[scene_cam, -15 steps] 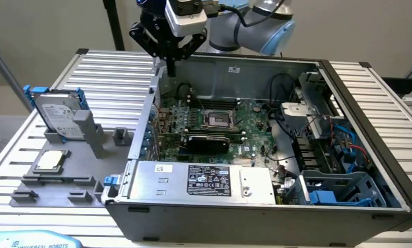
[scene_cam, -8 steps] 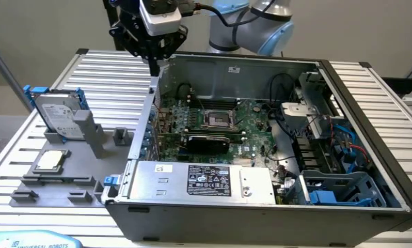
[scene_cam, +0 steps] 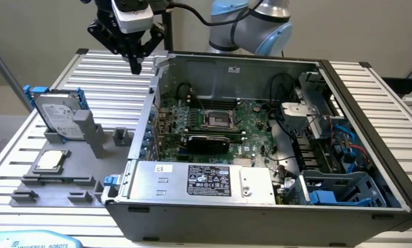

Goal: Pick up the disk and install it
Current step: 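Reach for the disk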

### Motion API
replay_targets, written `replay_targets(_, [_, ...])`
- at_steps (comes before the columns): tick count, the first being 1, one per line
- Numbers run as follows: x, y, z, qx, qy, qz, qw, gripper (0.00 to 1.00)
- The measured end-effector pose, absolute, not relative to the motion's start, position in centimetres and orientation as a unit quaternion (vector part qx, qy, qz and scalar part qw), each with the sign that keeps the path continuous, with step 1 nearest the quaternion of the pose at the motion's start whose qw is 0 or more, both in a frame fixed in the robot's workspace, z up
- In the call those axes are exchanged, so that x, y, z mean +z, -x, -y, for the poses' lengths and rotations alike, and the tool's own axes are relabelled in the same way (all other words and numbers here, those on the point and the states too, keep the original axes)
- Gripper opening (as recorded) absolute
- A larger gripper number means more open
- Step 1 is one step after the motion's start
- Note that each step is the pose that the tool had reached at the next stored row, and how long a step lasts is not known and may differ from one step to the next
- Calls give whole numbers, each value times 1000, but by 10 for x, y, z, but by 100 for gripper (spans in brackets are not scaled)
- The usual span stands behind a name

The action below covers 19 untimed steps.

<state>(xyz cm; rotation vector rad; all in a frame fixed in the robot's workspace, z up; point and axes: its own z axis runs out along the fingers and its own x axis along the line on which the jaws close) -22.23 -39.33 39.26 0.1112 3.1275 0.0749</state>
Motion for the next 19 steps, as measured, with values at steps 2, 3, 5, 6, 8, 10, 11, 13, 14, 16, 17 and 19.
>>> replay_targets(2, [393,229,392,24,-36,-999,4,11])
replay_targets(3, [393,233,391,24,-36,-999,3,11])
replay_targets(5, [393,241,389,24,-36,-999,2,11])
replay_targets(6, [393,244,388,24,-36,-999,2,11])
replay_targets(8, [393,252,387,24,-36,-999,1,11])
replay_targets(10, [393,260,385,24,-36,-999,0,11])
replay_targets(11, [393,264,384,24,-36,-999,0,11])
replay_targets(13, [392,272,382,24,-36,-999,-1,11])
replay_targets(14, [392,276,381,24,-36,-999,-1,11])
replay_targets(16, [392,283,379,24,-36,-999,-2,11])
replay_targets(17, [392,287,378,24,-36,-999,-2,11])
replay_targets(19, [392,295,377,24,-36,-999,-3,11])
